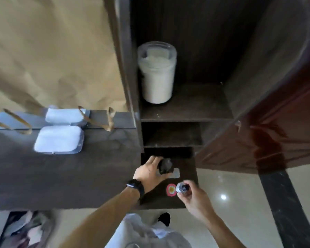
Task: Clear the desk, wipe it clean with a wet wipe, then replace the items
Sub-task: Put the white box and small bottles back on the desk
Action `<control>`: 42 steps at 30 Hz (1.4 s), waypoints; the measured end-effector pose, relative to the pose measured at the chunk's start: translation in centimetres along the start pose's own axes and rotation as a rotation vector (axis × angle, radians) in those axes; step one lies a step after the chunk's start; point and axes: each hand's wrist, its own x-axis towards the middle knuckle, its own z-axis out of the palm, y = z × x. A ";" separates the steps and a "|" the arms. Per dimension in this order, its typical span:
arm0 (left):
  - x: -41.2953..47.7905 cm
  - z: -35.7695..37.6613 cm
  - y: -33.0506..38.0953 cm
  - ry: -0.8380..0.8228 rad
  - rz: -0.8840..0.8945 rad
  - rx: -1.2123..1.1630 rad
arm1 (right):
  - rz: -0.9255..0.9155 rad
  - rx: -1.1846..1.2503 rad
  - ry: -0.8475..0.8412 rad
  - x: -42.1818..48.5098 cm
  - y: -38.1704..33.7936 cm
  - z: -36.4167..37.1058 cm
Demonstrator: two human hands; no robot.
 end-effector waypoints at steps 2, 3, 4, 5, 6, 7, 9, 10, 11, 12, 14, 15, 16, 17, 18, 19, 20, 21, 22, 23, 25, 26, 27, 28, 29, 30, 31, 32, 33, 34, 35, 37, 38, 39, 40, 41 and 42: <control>-3.0 -0.7 -4.7 0.046 -0.101 -0.012 | -0.053 -0.062 -0.104 1.6 -2.6 1.3; -4.2 -1.1 -7.0 0.078 -0.166 -0.038 | -0.084 -0.095 -0.142 2.3 -4.0 2.1; -5.3 -1.7 -9.2 0.114 -0.235 -0.067 | -0.115 -0.128 -0.173 3.1 -5.3 3.0; -6.1 -2.3 -11.3 0.150 -0.300 -0.092 | -0.143 -0.156 -0.195 3.8 -6.6 3.9; -6.6 -3.1 -13.1 0.179 -0.360 -0.110 | -0.169 -0.179 -0.211 4.5 -7.9 4.9; -7.0 -3.8 -14.8 0.201 -0.410 -0.123 | -0.188 -0.201 -0.220 5.2 -9.0 6.0; -7.3 -5.5 -17.6 0.225 -0.462 -0.148 | -0.212 -0.262 -0.214 6.5 -11.3 7.9; -7.3 -6.2 -18.7 0.231 -0.472 -0.160 | -0.225 -0.290 -0.203 7.1 -12.6 8.9; -7.1 -6.9 -19.7 0.232 -0.477 -0.172 | -0.237 -0.307 -0.188 7.7 -13.8 9.6; -6.9 -7.5 -20.6 0.226 -0.478 -0.181 | -0.248 -0.317 -0.171 8.2 -15.1 10.4; -6.0 -8.7 -21.9 0.202 -0.462 -0.193 | -0.260 -0.331 -0.134 9.4 -17.5 11.6; -5.5 -9.2 -22.4 0.188 -0.446 -0.196 | -0.259 -0.339 -0.117 10.1 -18.5 12.2; -4.8 -9.8 -22.9 0.172 -0.428 -0.197 | -0.250 -0.346 -0.103 10.8 -19.4 12.7; -4.1 -10.3 -23.4 0.159 -0.407 -0.196 | -0.239 -0.351 -0.092 11.5 -20.4 13.2; -3.4 -10.8 -23.9 0.147 -0.385 -0.192 | -0.229 -0.360 -0.083 12.2 -21.2 13.6; -2.7 -11.2 -24.3 0.137 -0.359 -0.186 | -0.222 -0.370 -0.074 12.9 -22.0 14.0; -2.0 -11.6 -24.8 0.127 -0.332 -0.177 | -0.214 -0.381 -0.067 13.5 -22.7 14.3; -1.4 -11.9 -25.1 0.118 -0.306 -0.168 | -0.205 -0.394 -0.058 14.1 -23.2 14.6; -0.8 -12.1 -25.5 0.107 -0.287 -0.163 | -0.196 -0.405 -0.043 14.5 -23.7 14.8; -0.4 -12.4 -25.8 0.095 -0.274 -0.160 | -0.188 -0.413 -0.025 14.9 -24.0 14.9; 0.1 -12.7 -26.1 0.072 -0.258 -0.152 | -0.180 -0.423 0.010 15.4 -24.2 15.2; 0.1 -12.7 -26.1 0.073 -0.254 -0.147 | -0.178 -0.428 0.017 15.5 -24.2 15.4; -0.1 -12.6 -26.1 0.082 -0.256 -0.144 | -0.164 -0.425 0.018 15.4 -24.1 15.6; -0.6 -12.4 -26.2 0.102 -0.270 -0.156 | -0.140 -0.410 0.030 15.1 -23.9 15.9; -1.3 -12.1 -26.2 0.136 -0.293 -0.179 | -0.116 -0.385 0.061 14.7 -23.6 16.2; -2.3 -11.7 -26.2 0.176 -0.310 -0.202 | -0.101 -0.357 0.107 14.1 -23.2 16.5; -3.5 -11.3 -26.2 0.221 -0.300 -0.204 | -0.106 -0.335 0.159 13.3 -22.8 16.8; -4.6 -10.7 -26.4 0.266 -0.256 -0.167 | -0.131 -0.323 0.206 12.5 -22.3 17.2; -5.7 -10.1 -26.7 0.303 -0.191 -0.098 | -0.168 -0.328 0.241 11.6 -21.7 17.5; -6.6 -9.5 -27.1 0.314 -0.126 -0.014 | -0.208 -0.345 0.255 10.7 -21.3 17.7; -7.2 -9.2 -27.4 0.299 -0.077 0.078 | -0.241 -0.368 0.246 9.9 -20.9 18.0; -7.6 -9.2 -27.7 0.246 -0.023 0.215 | -0.281 -0.433 0.199 9.0 -20.6 18.5; -7.4 -9.3 -27.6 0.232 -0.006 0.256 | -0.288 -0.465 0.184 8.8 -20.7 18.8; -7.1 -9.6 -27.5 0.217 0.004 0.284 | -0.286 -0.490 0.177 8.9 -20.8 19.0; -6.7 -9.7 -27.3 0.207 0.011 0.310 | -0.276 -0.505 0.174 9.0 -21.1 19.2; -6.3 -9.9 -27.1 0.195 0.013 0.333 | -0.265 -0.513 0.173 9.2 -21.3 19.4; -5.9 -9.9 -27.0 0.177 0.010 0.354 | -0.256 -0.520 0.169 9.5 -21.6 19.5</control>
